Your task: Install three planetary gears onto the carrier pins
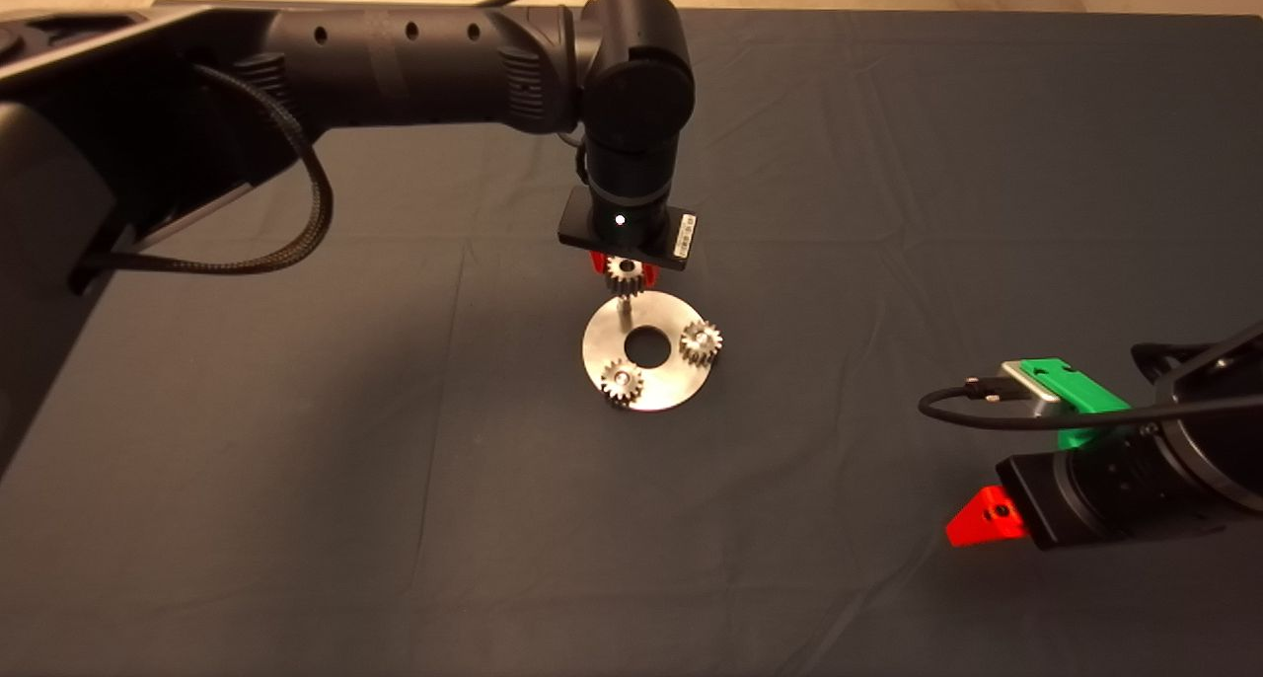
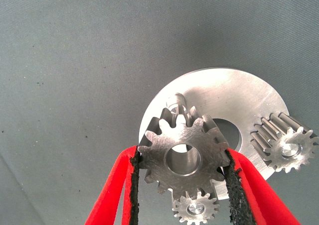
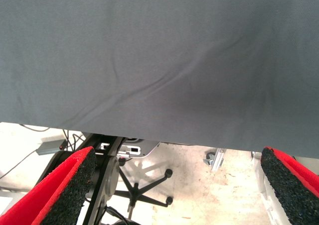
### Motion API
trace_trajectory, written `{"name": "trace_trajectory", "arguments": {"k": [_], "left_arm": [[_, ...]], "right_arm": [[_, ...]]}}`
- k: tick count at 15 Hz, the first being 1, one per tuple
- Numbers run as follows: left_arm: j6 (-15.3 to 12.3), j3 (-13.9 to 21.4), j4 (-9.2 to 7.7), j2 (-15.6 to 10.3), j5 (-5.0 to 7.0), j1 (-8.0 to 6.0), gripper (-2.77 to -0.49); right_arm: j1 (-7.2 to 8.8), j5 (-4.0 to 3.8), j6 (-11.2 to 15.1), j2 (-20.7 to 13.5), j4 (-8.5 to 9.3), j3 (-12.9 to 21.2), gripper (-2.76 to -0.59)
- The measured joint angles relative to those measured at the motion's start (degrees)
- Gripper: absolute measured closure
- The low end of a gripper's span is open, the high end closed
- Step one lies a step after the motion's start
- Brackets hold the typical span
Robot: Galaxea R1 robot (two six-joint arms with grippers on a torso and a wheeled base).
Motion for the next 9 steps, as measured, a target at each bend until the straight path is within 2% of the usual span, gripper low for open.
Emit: {"name": "trace_trajectory", "arguments": {"k": [4, 9], "left_arm": [[0.0, 0.0, 0.02, 0.0, 0.00, 0.17, -0.93], [0.7, 0.0, 0.05, 0.0, 0.05, 2.45, -0.93]], "right_arm": [[0.00, -0.02, 0.0, -0.2, 0.00, 0.0, -2.47], [-0.18, -0.05, 0.0, -0.3, -0.02, 0.0, -2.47]]}}
